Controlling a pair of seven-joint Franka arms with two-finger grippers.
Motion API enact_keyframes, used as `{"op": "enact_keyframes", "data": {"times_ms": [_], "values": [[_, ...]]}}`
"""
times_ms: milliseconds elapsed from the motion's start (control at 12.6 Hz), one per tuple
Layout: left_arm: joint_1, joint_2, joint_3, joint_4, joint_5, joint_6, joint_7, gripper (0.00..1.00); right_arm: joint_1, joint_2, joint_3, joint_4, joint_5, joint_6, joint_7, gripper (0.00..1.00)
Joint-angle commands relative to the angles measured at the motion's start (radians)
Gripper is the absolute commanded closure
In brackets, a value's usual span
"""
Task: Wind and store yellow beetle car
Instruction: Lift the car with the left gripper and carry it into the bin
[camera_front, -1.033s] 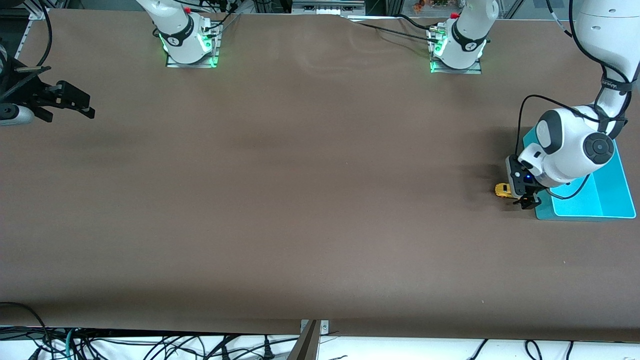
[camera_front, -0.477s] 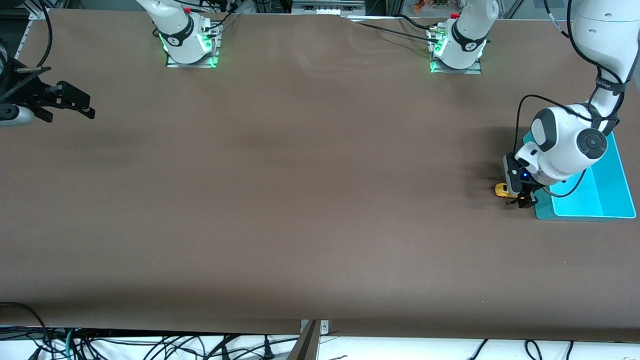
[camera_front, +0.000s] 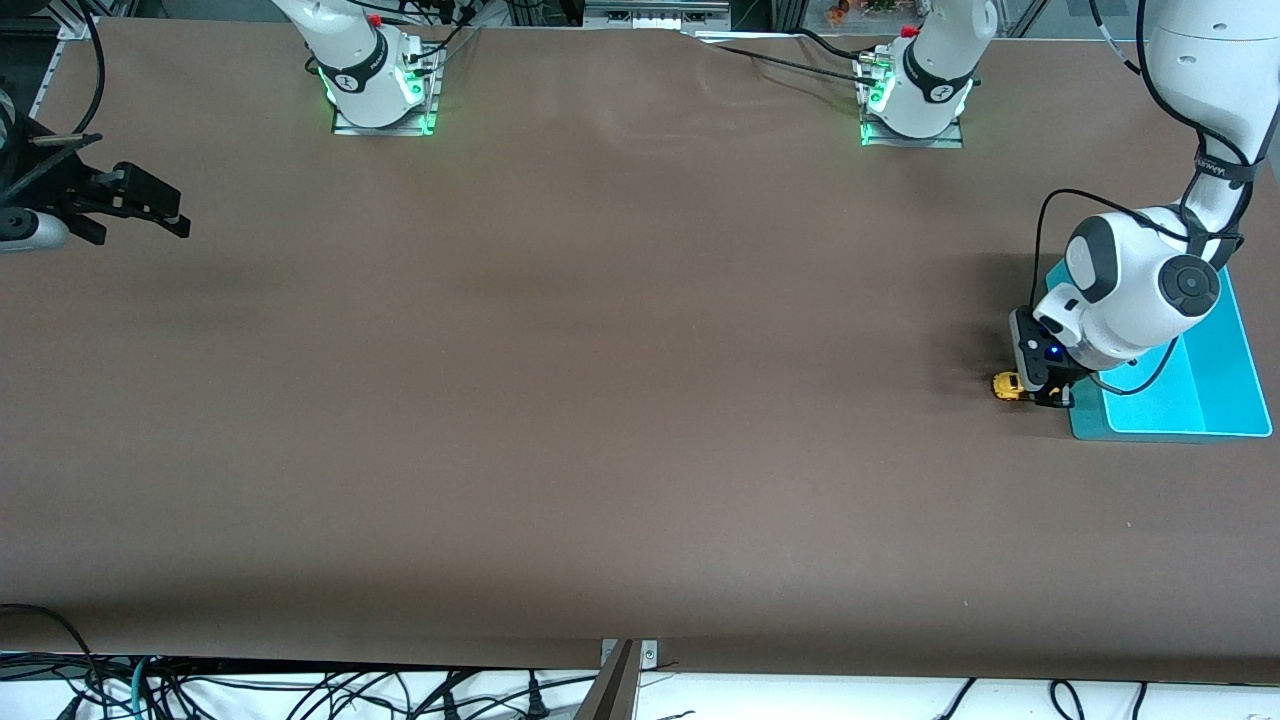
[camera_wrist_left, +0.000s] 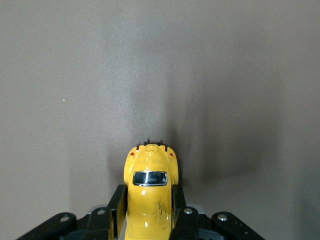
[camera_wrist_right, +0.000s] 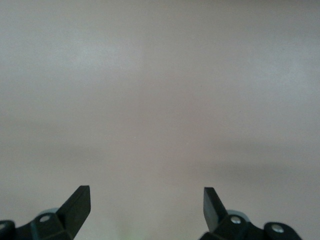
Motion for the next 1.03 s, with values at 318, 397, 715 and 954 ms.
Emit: {"op": "enact_keyframes", "data": {"times_ms": [318, 397, 715, 954], "values": [[0.005, -0.114, -0.083, 0.100, -0.079, -0.311, -0.040, 1.00, -0.001, 0.012, 0.003, 0.029, 0.011, -0.017, 0.019, 0.00], [0.008, -0.121, -0.085, 0.136, -0.079, -0.377, -0.038, 1.00, -0.001, 0.012, 0.003, 0.029, 0.011, -0.017, 0.021, 0.00], [0.079, -0.126, -0.086, 0.288, -0.071, -0.610, 0.037, 1.00, 0.000, 0.013, 0.003, 0.035, 0.001, -0.015, 0.018, 0.00], [0.165, -0.106, -0.085, 0.405, -0.059, -0.718, 0.168, 1.00, 0.005, 0.018, 0.009, 0.040, 0.010, -0.018, 0.021, 0.00]]}}
